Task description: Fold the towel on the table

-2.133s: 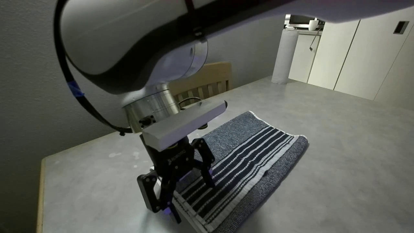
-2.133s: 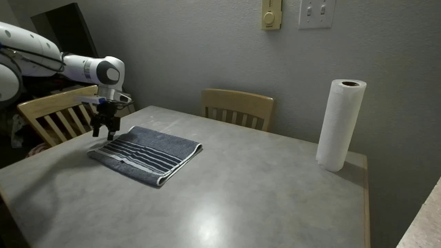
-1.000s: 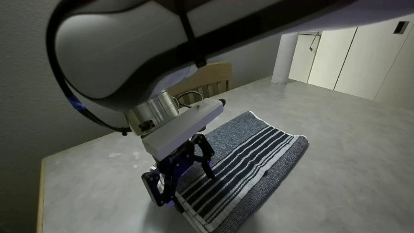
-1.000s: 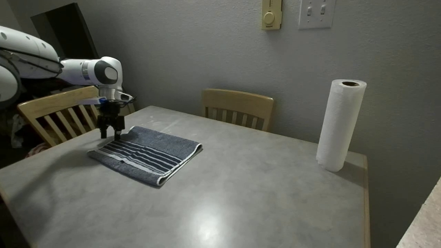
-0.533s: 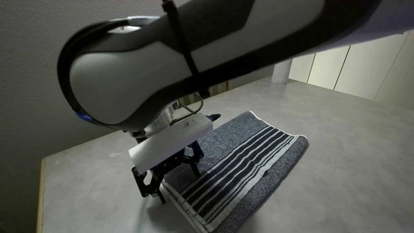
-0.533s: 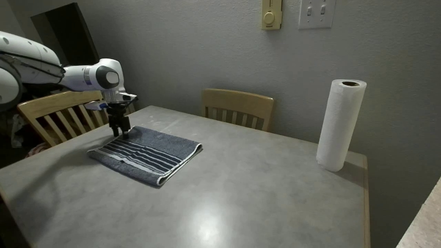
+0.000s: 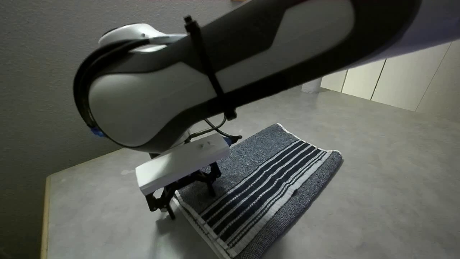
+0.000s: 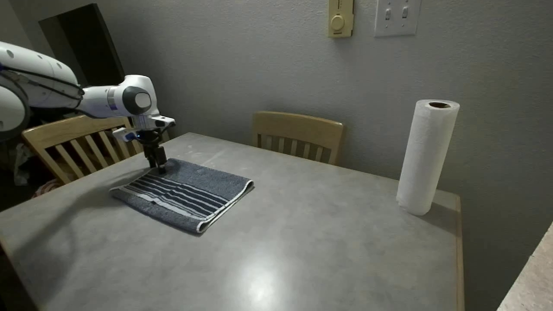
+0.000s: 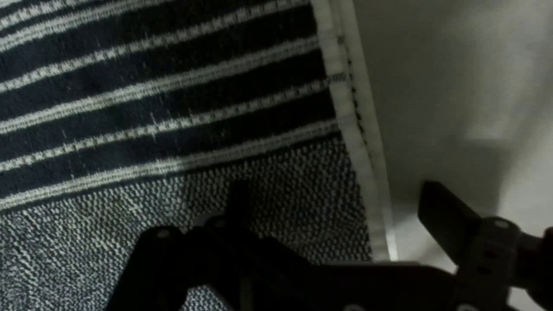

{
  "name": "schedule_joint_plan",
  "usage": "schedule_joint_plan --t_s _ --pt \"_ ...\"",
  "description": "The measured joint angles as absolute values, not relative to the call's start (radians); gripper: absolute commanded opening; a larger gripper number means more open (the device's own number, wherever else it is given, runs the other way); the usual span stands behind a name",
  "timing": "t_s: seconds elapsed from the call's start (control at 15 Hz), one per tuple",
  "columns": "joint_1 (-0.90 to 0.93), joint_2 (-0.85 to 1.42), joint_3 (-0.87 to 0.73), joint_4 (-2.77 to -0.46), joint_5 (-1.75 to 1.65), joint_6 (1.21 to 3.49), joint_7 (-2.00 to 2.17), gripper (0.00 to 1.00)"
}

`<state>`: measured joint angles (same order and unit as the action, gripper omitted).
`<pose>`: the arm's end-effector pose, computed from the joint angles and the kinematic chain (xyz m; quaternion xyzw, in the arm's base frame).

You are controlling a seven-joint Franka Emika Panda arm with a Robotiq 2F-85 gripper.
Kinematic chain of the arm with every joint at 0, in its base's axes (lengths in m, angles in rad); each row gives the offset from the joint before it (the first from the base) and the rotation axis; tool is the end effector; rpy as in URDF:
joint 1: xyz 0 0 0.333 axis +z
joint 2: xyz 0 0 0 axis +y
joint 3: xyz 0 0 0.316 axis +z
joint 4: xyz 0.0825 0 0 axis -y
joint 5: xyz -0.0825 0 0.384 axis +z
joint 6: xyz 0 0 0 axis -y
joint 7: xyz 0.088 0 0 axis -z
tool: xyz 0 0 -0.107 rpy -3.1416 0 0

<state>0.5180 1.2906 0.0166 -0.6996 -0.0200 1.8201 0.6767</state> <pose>0.6747 0.3903 0.1398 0.9937 -0.0728 -0.0692 0.0492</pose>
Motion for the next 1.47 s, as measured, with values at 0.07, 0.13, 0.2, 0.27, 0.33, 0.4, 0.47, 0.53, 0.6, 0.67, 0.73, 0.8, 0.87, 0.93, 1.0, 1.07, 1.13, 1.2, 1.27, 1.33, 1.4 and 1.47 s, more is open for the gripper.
schedule_joint_plan --t_s 0.07,0.13,0.2,0.27,0.33,0.4,0.47,0.53,0.6,0.67,0.73,0.8,0.87,0.93,1.0,1.07,1.13,1.2,1.27,1.33,1.4,1.47 --pt "0.518 1.290 0.014 -0.700 -0.020 1.820 0.687 1.00" --pt "0.518 1.290 0.012 -0.700 -0.020 1.820 0.695 1.00" --pt "0.518 1.290 0.010 -0.700 -0.020 1.819 0.699 1.00" --pt "0.519 1.290 0.009 -0.700 -0.020 1.818 0.700 1.00" --pt "0.519 1.289 0.008 -0.700 -0.020 1.817 0.700 1.00" --pt "0.519 1.289 0.008 -0.700 -0.021 1.814 0.700 1.00" --pt "0.519 1.289 0.007 -0.700 -0.021 1.810 0.700 1.00" --pt "0.519 1.288 0.006 -0.700 -0.021 1.805 0.700 1.00" --pt "0.519 1.288 0.006 -0.700 -0.021 1.799 0.700 0.89" --pt "0.518 1.287 0.005 -0.700 -0.021 1.793 0.700 0.74" --pt "0.519 1.287 0.005 -0.700 -0.021 1.787 0.700 0.67" --pt "0.519 1.285 0.005 -0.700 -0.021 1.783 0.700 0.60" --pt "0.520 1.282 0.005 -0.700 -0.021 1.774 0.700 0.52" --pt "0.520 1.279 0.005 -0.700 -0.021 1.761 0.700 0.46" --pt "0.520 1.277 0.005 -0.700 -0.021 1.753 0.700 0.38" --pt "0.520 1.275 0.005 -0.701 -0.021 1.745 0.700 0.32" --pt "0.521 1.274 0.005 -0.701 -0.021 1.738 0.700 0.24" --pt "0.521 1.272 0.005 -0.701 -0.021 1.730 0.700 0.18" --pt "0.521 1.272 0.004 -0.701 -0.022 1.723 0.700 0.10" --pt "0.521 1.272 0.003 -0.701 -0.023 1.719 0.700 0.04" --pt "0.521 1.271 0.002 -0.701 -0.024 1.715 0.700 0.00" --pt "0.521 1.271 0.001 -0.701 -0.024 1.710 0.699 0.00"
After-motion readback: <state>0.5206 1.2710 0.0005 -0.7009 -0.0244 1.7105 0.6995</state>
